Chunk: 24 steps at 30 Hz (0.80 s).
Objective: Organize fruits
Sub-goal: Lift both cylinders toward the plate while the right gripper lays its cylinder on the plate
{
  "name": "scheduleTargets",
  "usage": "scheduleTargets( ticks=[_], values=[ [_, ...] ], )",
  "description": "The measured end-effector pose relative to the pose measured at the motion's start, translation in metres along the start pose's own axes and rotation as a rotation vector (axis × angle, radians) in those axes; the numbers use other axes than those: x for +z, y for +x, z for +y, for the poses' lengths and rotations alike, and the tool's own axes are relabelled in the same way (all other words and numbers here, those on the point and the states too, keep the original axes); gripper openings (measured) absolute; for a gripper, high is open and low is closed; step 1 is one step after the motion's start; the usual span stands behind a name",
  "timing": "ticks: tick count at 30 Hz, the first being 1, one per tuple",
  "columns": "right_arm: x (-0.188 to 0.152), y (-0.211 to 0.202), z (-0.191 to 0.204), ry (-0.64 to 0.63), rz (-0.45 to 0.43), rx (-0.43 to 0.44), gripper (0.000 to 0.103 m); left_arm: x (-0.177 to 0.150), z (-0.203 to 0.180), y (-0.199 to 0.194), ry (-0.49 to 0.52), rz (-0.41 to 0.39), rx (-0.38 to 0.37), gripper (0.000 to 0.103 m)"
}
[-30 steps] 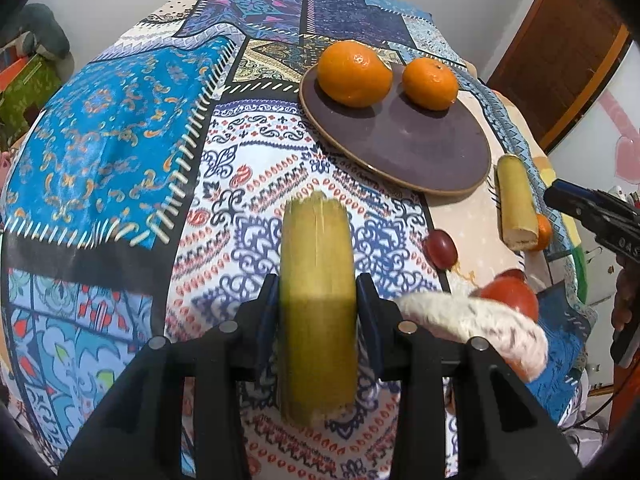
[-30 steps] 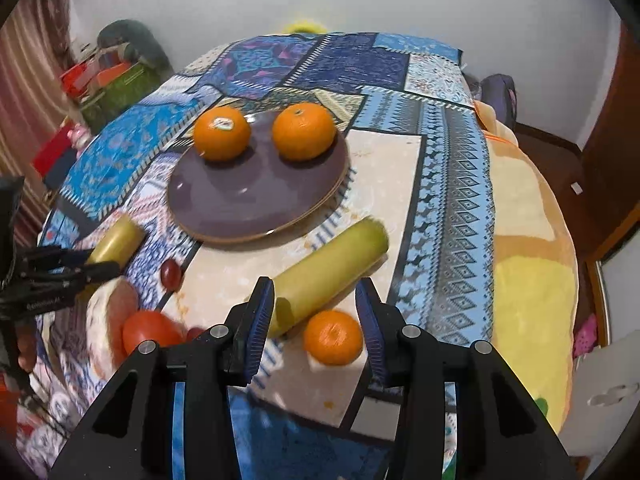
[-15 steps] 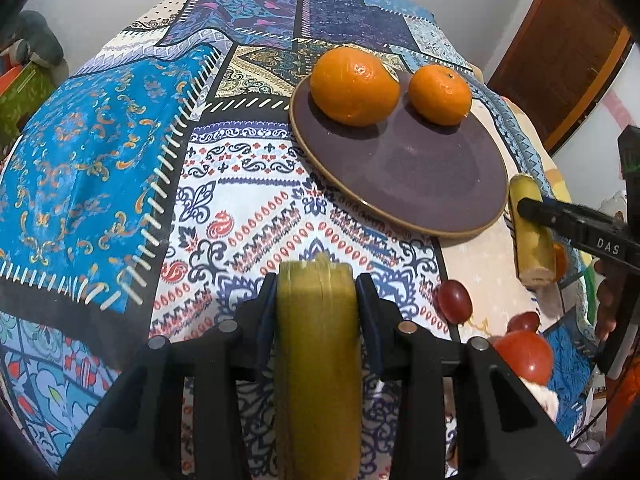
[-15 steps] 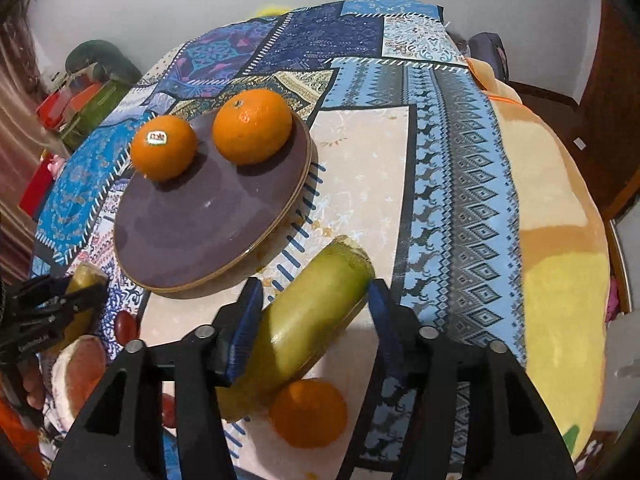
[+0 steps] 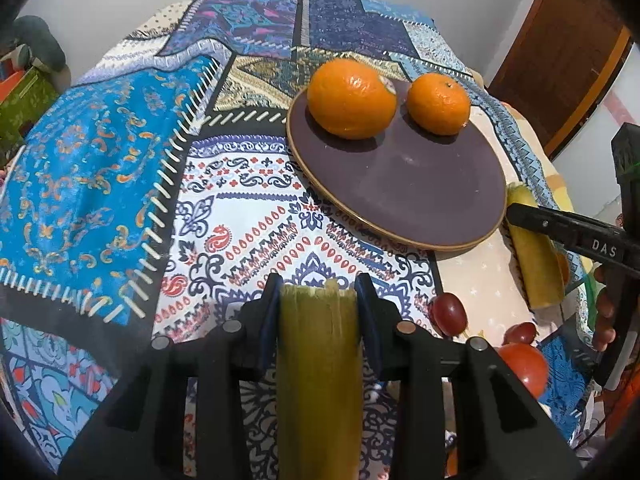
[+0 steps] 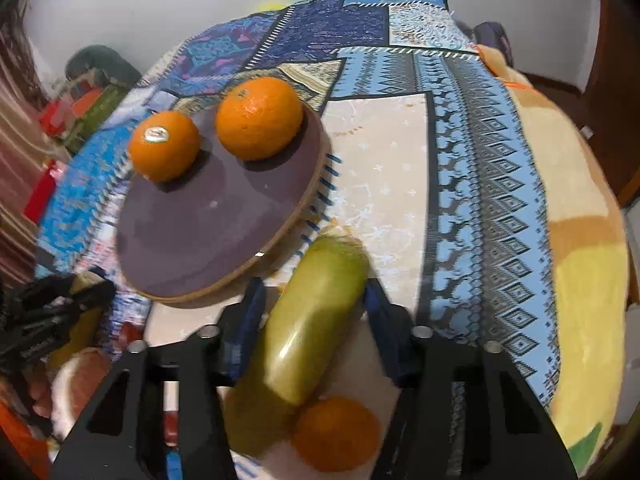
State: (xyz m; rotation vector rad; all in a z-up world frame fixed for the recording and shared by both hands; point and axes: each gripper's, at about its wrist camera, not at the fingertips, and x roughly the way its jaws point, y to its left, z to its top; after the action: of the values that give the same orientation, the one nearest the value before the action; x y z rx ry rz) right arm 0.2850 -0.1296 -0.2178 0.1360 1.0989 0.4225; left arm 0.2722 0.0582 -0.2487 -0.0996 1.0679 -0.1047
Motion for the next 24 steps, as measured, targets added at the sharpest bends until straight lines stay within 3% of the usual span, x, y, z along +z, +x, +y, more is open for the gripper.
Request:
scheduleTargets(
  ticks=[14,24],
  values=[
    [-0.005,-0.061,0.031,-0.110,-0.147,-0.026,0.032,-0.010,-0.016,-0.080,0.051,-0.154,0.029,0.036],
    [-0.005,-0.092,0.048,-0.146,-0.228,-0.022,0.032,-0.005,-0.022,-0.104,0.035,-0.212,0.017,0.036]
  ],
)
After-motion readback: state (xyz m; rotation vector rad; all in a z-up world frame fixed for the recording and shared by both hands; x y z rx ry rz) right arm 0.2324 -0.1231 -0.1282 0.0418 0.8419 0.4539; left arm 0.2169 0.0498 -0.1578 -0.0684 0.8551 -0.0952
